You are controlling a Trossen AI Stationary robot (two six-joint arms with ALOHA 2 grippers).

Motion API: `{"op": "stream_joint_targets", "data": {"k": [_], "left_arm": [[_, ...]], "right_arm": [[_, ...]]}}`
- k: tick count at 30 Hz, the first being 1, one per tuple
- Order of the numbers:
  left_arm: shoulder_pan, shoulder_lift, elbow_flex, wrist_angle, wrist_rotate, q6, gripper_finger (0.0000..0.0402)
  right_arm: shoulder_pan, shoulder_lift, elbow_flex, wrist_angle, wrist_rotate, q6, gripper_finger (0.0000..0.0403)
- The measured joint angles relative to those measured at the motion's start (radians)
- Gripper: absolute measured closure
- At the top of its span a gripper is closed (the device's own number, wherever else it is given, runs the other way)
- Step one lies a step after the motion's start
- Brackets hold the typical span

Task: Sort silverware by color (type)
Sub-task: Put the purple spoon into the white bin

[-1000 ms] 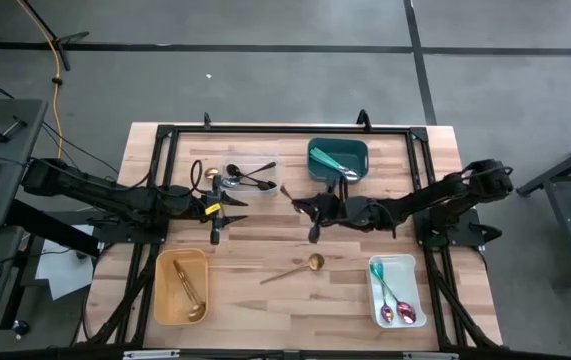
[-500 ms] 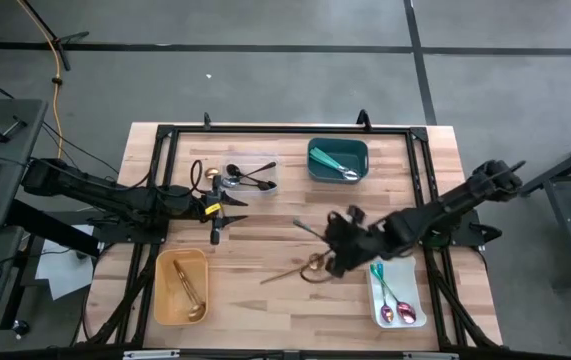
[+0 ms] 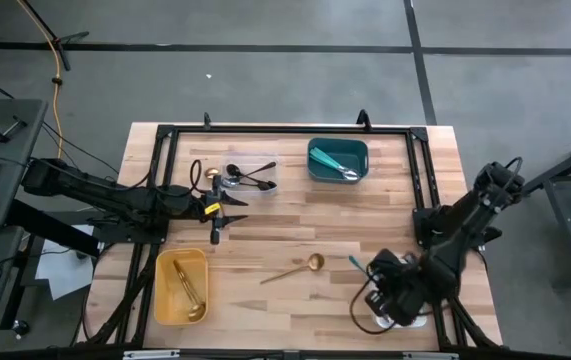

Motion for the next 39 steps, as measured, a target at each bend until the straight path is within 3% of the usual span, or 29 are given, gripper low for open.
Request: {"op": "stream_joint_targets", "data": {"k": [8, 13, 27, 39], "left_arm": [[0.000, 0.000, 0.000, 0.003, 0.000, 0.000, 0.0266], [0.000, 0.000, 0.000, 0.002, 0.000, 0.000, 0.0266], [0.000, 0.000, 0.000, 0.003, 0.000, 0.000, 0.0266], [0.000, 0.000, 0.000, 0.003, 0.000, 0.000, 0.0266]], "right_arm": [[0.118, 0.030, -0.001, -0.082, -0.214, 0.318, 0.0403], [0.152, 0.060, -0.001, -0.104, -0.236, 0.382, 0.0403], [0.098, 0.162, -0.002, -0.128, -0.258, 0.295, 0.0403], [0.053, 0.165, -0.002, -0.102, -0.276, 0.256, 0.0400]]}}
